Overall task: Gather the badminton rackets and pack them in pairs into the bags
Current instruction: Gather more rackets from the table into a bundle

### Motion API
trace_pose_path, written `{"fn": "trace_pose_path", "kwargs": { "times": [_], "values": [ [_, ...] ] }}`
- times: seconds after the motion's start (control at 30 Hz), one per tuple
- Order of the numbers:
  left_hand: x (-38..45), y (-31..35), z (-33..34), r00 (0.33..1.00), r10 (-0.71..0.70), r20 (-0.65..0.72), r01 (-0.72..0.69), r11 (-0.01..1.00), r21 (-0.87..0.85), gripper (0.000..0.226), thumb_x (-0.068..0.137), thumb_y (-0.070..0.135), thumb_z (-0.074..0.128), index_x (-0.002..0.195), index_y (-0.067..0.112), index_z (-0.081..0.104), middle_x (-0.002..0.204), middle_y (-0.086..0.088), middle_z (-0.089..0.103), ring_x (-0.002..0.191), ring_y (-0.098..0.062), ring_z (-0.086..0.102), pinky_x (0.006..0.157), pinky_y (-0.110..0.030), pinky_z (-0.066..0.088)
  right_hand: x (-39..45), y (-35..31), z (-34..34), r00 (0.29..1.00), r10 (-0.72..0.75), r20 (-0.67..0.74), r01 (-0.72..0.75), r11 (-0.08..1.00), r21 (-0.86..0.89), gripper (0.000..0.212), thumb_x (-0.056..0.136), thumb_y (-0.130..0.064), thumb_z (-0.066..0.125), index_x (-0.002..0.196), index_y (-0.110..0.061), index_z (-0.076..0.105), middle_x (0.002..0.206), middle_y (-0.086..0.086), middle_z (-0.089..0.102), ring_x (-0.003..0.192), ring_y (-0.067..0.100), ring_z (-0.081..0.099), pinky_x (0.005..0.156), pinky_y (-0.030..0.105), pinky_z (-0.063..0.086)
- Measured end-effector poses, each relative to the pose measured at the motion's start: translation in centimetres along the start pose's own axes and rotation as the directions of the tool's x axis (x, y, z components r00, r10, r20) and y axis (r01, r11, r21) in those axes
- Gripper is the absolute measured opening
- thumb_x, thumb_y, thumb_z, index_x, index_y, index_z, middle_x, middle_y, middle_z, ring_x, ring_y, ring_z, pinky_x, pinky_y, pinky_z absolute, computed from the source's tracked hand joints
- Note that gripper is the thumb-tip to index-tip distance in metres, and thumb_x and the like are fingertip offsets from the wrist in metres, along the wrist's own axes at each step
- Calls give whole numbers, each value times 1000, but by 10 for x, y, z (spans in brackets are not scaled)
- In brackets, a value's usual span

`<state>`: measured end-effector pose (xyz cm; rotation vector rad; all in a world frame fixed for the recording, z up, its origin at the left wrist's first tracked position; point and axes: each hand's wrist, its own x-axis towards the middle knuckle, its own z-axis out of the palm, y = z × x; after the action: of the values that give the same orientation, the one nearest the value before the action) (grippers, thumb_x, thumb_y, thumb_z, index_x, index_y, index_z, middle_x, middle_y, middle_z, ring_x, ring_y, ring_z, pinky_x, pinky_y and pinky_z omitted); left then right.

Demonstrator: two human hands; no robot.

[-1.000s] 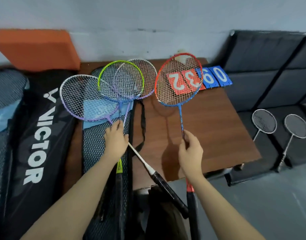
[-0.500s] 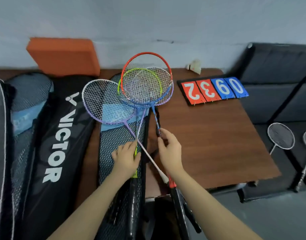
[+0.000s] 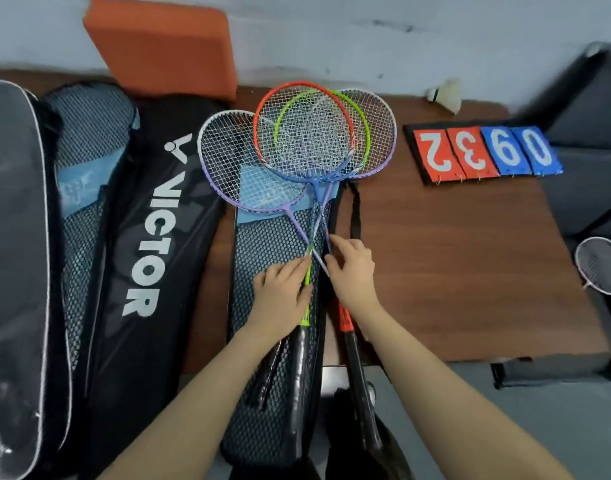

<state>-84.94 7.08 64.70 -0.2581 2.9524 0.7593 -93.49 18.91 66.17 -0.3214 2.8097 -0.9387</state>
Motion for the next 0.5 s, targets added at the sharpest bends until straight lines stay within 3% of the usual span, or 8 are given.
{"fn": "trace_pose_path", "kwargs": {
  "times": [0.2, 0.37, 0.5],
  "values": [
    [-9, 18, -13, 996, 5, -94, -8, 1000, -22, 59, 85, 44, 27, 126, 12, 54, 126, -7, 55, 113, -28, 48, 89, -40, 34, -29, 15, -41, 988, -150, -39, 149, 988, -26, 31, 89, -13, 53, 119, -11, 59, 104, 11, 58, 96, 33, 52, 83, 44, 44],
    [-28, 66, -25, 979, 137, -153, -127, 989, 78, 46, 84, 33, 38, 112, 6, 61, 111, -9, 63, 100, -28, 60, 83, -35, 36, -73, 52, -100, 977, -187, -101, 185, 982, -25, 29, 92, -16, 50, 120, -14, 59, 101, 3, 60, 94, 23, 56, 79, 41, 49],
    [-56, 136, -15, 967, 207, -148, -193, 976, 99, 45, 87, 33, 37, 118, 8, 59, 113, -6, 62, 105, -25, 57, 86, -35, 38, -124, 107, -156, 976, -148, -161, 147, 989, -15, 28, 93, -16, 50, 118, -14, 61, 103, 0, 62, 93, 20, 58, 78, 37, 50]
  ]
}}
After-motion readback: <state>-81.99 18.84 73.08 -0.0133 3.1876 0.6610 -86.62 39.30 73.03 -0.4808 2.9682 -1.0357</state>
